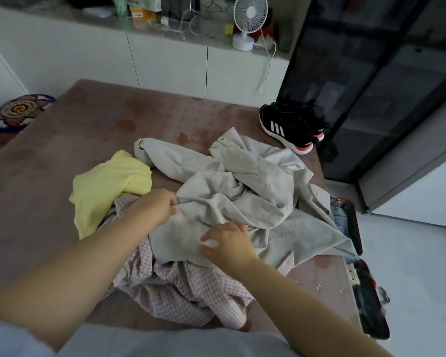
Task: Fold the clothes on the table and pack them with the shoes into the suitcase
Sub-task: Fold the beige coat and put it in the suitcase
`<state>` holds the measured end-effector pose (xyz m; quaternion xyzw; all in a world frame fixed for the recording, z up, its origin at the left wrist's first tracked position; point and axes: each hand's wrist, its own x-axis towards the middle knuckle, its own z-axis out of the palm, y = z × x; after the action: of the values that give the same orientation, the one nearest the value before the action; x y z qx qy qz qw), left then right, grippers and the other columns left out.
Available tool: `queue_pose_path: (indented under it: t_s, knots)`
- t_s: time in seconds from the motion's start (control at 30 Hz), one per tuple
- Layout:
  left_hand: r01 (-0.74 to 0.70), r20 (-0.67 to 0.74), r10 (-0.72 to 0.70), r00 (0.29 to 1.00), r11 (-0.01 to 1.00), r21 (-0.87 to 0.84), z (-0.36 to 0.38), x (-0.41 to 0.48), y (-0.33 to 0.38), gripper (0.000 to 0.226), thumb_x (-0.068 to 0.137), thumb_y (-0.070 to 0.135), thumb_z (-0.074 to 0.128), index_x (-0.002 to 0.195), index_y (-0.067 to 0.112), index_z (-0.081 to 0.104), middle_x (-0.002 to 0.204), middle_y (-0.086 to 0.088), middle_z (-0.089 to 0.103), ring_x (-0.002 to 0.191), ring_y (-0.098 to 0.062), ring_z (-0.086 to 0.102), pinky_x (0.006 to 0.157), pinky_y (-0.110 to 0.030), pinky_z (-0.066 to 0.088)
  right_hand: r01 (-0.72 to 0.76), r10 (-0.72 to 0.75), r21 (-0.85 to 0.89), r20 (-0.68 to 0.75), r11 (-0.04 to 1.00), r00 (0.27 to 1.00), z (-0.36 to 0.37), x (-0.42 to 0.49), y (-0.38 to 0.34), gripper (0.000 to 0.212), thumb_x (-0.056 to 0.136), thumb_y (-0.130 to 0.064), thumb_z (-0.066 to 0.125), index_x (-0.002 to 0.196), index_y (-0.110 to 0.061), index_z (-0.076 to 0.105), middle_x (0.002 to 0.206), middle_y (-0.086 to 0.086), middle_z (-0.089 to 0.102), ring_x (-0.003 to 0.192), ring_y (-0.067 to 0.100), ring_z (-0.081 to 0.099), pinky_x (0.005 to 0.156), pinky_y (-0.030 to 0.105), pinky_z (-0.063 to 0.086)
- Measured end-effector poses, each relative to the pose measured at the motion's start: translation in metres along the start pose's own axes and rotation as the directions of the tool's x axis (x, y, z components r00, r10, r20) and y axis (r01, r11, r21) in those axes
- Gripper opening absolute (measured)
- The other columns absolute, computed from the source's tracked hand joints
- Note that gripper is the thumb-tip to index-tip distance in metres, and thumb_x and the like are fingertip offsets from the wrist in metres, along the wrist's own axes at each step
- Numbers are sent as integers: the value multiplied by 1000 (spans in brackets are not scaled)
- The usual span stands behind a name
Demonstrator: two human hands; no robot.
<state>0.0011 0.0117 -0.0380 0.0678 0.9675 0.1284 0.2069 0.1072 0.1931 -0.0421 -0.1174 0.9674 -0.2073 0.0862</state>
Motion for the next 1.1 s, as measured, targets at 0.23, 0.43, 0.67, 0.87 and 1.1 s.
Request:
queue_pose_path:
  t_s: [0.23,0.43,0.67,0.87,1.1]
  knots:
    - [-127,-159,103,982,981,-149,-48,-20,53,24,81,33,67,86,9,70,89,-6,69,88,-23,62,80,-33,49,-94,94,55,7,994,996,2,-5,-20,69,82,-46,61,135,-16,29,126,7,54,111,29,53,95,35,40]
    - [-135,-146,94,985,943,-304,-96,-26,101,16,80,31,67,79,15,71,74,1,63,74,-17,57,63,-25,41,-68,134,305,-201,950,971,-63,-19,19,21,91,-19,53,110,-13,55,92,7,66,84,20,59,66,28,37]
    - [-257,-158,203,966,723,-641,-105,-1,117,24,96,10,44,117,10,56,109,-5,61,88,-13,60,72,-19,45,-145,469,647,-362,749,805,-135,-45,101,13,93,-24,54,103,-32,57,73,18,60,64,16,53,61,32,46]
    - [-376,-177,336,925,879,-294,-74,18,121,53,86,5,58,135,20,42,134,-7,46,122,-23,47,98,-31,39,-197,732,886,-201,419,651,-138,-46,164,10,89,-17,59,89,-21,68,89,3,68,90,26,63,90,43,52]
    - [-368,-175,347,922,924,-105,-54,46,136,85,77,28,73,144,31,23,151,-7,23,134,-30,30,109,-44,31,-368,859,879,-85,303,504,-118,-43,208,19,89,-26,59,101,-12,60,89,3,60,87,23,55,80,33,45]
